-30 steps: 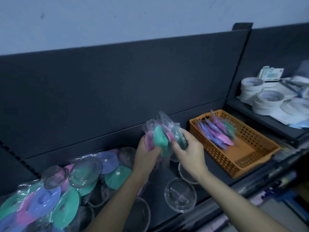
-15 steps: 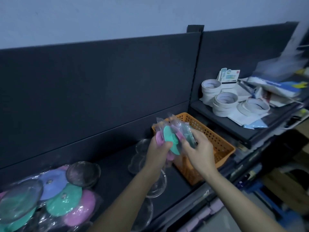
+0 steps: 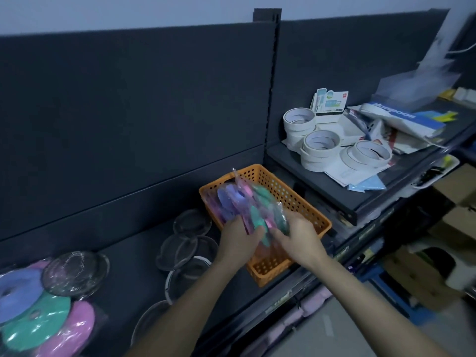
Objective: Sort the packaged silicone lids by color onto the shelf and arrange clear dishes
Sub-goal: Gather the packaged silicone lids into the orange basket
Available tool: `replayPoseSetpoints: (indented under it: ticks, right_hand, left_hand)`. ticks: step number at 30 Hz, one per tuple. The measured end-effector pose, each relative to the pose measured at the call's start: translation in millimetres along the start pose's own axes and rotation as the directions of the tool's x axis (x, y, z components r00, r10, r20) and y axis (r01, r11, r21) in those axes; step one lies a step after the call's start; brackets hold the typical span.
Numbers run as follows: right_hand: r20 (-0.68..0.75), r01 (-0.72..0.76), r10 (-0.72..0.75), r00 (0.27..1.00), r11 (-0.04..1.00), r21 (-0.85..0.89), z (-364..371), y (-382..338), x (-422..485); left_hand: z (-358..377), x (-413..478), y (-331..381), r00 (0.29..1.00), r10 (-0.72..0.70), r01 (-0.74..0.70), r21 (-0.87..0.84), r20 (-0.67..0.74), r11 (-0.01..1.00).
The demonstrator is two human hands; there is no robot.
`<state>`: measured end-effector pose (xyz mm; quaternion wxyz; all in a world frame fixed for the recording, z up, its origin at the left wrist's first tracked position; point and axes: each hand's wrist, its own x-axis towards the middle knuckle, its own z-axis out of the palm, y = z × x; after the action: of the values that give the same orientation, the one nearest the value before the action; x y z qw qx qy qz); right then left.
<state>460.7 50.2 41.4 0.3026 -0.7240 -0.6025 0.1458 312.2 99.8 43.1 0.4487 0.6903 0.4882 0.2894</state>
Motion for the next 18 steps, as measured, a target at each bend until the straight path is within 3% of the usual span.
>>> replayPoseSetpoints:
  ticks: [3, 5, 7, 10, 13, 18]
  right_hand:
    - [0.126, -0.032, 0.043, 0.991, 0.996, -0.086, 5.1, 8.0, 0.4]
    - [0.187, -0.025, 0.047, 0.981, 0.993, -0.117, 3.6, 7.3, 3.4]
    - [0.261, -0.011, 0.043, 0.965, 0.993, -0.120, -0.3, 3.9, 6.3]
    - [0.275, 0.019, 0.002, 0.961, 0.997, -0.076, -6.5, -2.0, 8.9]
    - [0.084, 0.047, -0.034, 0.996, 0.987, -0.155, -9.9, 6.0, 21.5]
    - [0.083, -0.096, 0.124, 0.989, 0.955, -0.281, -5.9, 26.5, 49.8]
  left_hand:
    - [0.3, 5.2, -7.3, 0.996, 0.087, -0.080, 0.283, -0.015, 0.956]
    - [-4.0, 6.5, -13.1, 0.990, 0.096, -0.043, 0.436, -0.101, 0.899]
    - [-9.9, 7.5, -19.4, 0.984, 0.053, 0.036, 0.474, -0.172, 0.880]
    - [-14.0, 6.0, -23.1, 0.984, -0.018, 0.084, 0.371, -0.178, 0.925]
    - [-10.5, 3.5, -19.0, 0.981, -0.015, 0.060, 0.229, -0.193, 0.972]
    - [-13.1, 4.8, -21.8, 0.972, -0.116, 0.132, 0.066, -0.202, 0.989]
